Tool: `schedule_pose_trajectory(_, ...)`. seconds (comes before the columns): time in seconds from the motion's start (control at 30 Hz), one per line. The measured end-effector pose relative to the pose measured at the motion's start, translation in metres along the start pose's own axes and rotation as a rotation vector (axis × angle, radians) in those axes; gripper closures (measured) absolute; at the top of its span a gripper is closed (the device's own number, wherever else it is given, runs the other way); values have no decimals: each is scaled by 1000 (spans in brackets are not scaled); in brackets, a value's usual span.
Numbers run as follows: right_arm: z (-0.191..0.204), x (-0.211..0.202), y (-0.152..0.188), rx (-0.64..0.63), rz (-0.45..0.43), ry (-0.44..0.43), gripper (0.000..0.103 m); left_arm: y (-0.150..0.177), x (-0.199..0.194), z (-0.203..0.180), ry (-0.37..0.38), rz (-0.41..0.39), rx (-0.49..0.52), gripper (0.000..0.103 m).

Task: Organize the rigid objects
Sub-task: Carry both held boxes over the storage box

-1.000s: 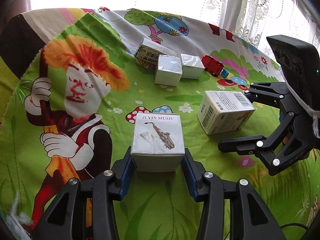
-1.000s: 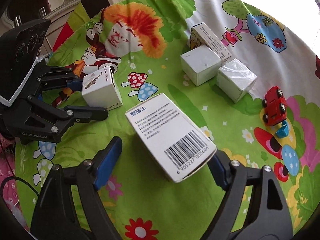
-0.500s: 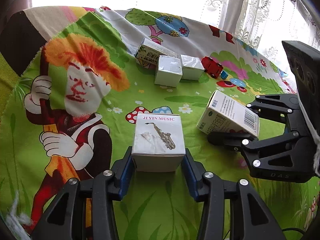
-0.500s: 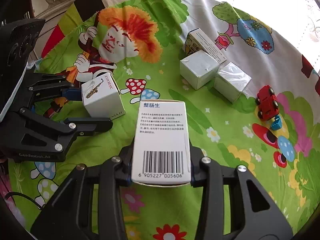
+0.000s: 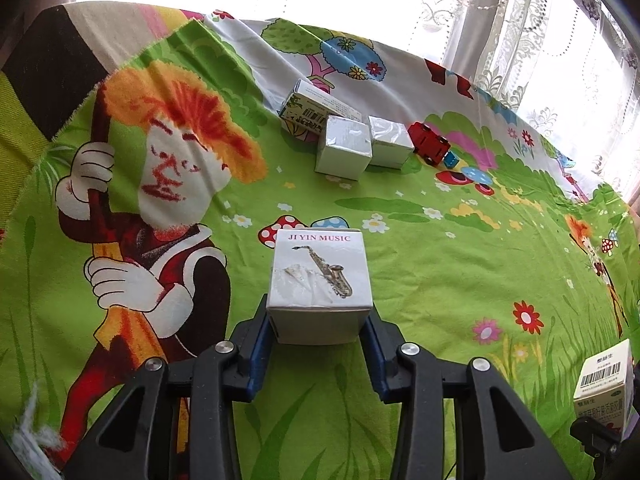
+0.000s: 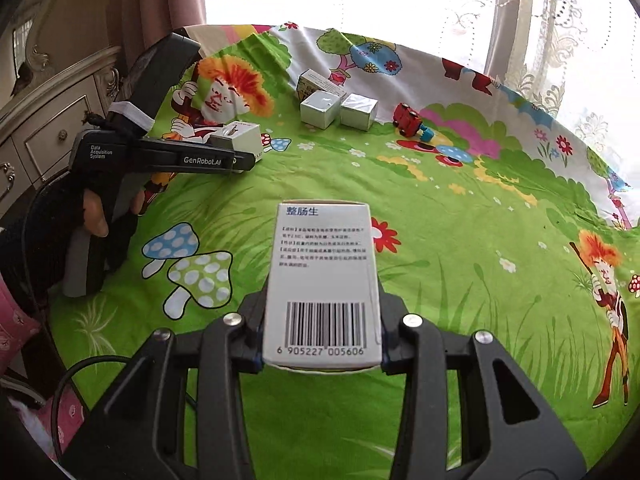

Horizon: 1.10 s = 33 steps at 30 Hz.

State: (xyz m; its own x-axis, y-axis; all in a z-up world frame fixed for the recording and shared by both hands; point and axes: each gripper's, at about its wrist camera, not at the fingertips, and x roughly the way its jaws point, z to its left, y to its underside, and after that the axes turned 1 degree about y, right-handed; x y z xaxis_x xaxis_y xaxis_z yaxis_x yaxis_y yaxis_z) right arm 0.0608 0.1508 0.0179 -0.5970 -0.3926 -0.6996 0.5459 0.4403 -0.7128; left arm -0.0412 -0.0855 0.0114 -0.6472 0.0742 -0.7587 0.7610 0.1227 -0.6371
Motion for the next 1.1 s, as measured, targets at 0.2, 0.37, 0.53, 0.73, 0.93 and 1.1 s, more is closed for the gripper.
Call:
schedule_pose_trajectory(0.2, -7, -50, 22, 15, -29, 61, 60, 28, -34, -16, 26, -33, 8, 62)
schedule_pose_trajectory(0.37, -17, -81, 44, 70, -28, 100, 60, 66, -76, -54, 55, -48, 64, 62)
schedule_pose_trajectory(0.53, -15, -104, 64, 94, -25, 116, 60, 97, -107, -83, 70, -37, 106, 62)
schedule_pose_trajectory(0.73, -19, -125, 83, 112, -36, 121, 60, 118, -134, -104, 82, -41, 142, 61)
schedule_pose_trajectory(0.93, -34, -146, 99, 148, -56, 140, 60, 134, -148, -129, 94, -34, 207, 62)
schedule_pose_trajectory(1.1, -46, -165, 116, 178, -64, 159, 60, 145, -158, -157, 118, -32, 277, 61)
